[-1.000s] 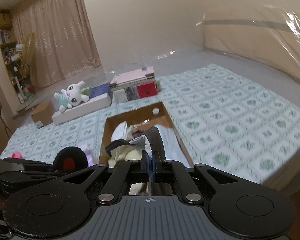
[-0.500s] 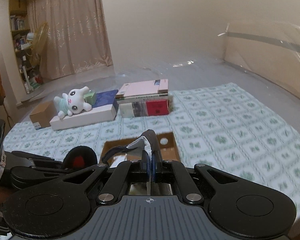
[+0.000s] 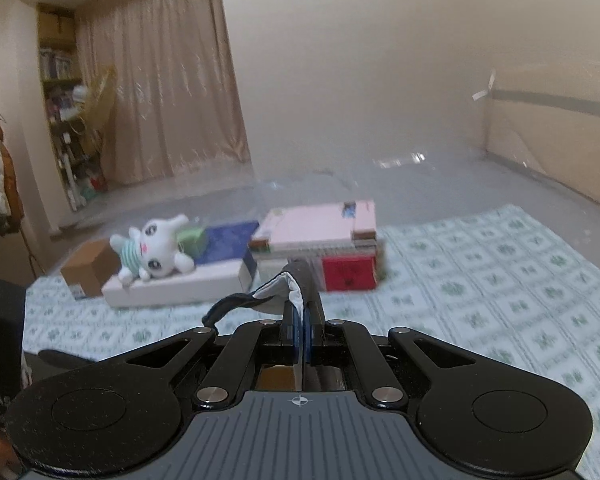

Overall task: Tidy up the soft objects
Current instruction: 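Lower the grey bag into the box with the right gripper while the left lowers the eye mask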

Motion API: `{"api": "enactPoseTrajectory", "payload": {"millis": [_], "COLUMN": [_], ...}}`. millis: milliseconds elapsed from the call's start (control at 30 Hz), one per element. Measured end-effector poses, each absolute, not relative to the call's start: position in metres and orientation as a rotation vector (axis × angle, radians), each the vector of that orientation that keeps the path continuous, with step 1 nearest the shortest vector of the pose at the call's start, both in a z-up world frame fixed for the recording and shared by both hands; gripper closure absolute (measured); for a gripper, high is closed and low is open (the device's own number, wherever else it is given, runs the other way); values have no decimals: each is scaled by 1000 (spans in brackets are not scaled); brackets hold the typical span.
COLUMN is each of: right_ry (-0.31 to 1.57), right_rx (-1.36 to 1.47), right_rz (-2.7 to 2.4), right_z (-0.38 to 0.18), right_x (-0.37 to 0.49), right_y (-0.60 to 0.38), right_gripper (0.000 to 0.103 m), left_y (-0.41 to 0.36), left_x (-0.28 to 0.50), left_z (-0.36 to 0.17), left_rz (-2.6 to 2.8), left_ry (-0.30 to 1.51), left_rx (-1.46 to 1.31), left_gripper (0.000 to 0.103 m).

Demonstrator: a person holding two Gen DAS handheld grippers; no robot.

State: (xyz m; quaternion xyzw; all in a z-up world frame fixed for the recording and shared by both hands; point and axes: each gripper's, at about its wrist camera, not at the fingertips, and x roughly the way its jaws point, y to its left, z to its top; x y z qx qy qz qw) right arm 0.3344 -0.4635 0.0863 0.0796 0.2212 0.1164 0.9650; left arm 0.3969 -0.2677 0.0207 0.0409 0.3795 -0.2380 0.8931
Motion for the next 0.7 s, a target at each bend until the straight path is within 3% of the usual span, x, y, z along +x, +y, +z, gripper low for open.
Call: {"api": "enactPoseTrajectory", "payload": {"millis": [67, 300, 500, 700], "right_ry": [444, 702, 771, 751], "right_rx": [128, 46, 10, 42], "right_rz": [243, 202, 183, 215], "right_z": [74, 4, -18, -18], "right_x": [345, 365, 364, 368], "right_y": [-461, -463, -467, -464], "right_gripper": [100, 100, 100, 100], "left_y": [-267, -272, -284, -286], "left_x": [404, 419, 428, 425], "left_z": [14, -8, -21, -18], "left_rz": [-488, -497, -507, -520], "left_ry": [799, 832, 847, 827], "left_rx": [82, 89, 101, 124], "left_gripper": [93, 93, 92, 75]}}
